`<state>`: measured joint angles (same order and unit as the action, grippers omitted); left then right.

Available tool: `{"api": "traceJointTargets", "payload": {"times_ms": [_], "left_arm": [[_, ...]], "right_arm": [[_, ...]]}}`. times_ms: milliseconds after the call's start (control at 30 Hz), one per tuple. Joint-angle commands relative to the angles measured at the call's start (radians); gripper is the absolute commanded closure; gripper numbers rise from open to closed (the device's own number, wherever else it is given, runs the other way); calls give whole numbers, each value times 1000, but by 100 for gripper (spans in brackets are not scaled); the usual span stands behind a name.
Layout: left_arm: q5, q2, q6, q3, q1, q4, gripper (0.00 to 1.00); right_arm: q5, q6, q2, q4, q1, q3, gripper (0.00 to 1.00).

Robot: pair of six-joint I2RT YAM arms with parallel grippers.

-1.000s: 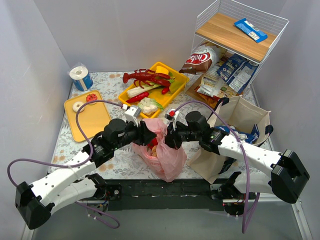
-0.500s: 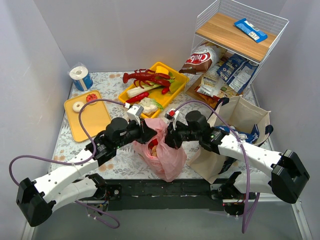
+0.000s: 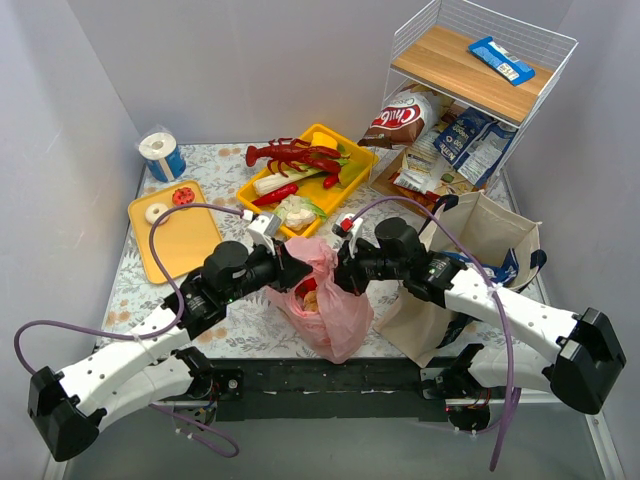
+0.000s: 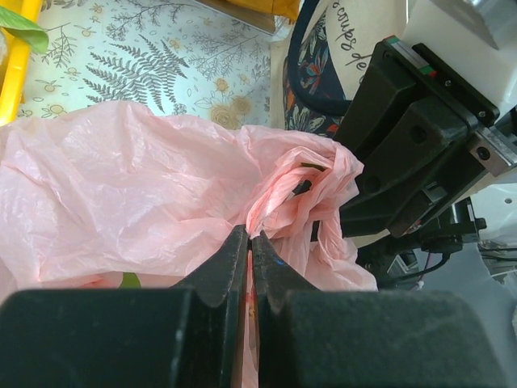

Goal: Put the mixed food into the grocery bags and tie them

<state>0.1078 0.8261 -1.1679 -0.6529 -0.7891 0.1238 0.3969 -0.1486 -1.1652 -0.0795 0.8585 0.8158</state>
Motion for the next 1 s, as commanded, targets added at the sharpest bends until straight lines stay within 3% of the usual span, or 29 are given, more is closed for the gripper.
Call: {"api": "traceJointTargets", "payload": {"times_ms": [0,200,300,500,600,967], "left_arm": [[-95,-53,11,6,16,54,100],[-109,-64,13,7,18,60,100],[-11,-56,24,10,18,14,100],[-17,-2,50,-27,19,-1,65],[-40,28,66,-37,21,-1,53],[47,122,100,-54,25,-49,54]], "right_arm": [[-59,30,41,-130,-24,14,99],[-84,75,42,-190,-29,37,99],[-34,80,26,-160,-29,45,99],[56,78,-28,-132,-29,71,99],[68,80,-33,-120,-29,75,99],[71,72,-31,-114,-29,63,99]]}}
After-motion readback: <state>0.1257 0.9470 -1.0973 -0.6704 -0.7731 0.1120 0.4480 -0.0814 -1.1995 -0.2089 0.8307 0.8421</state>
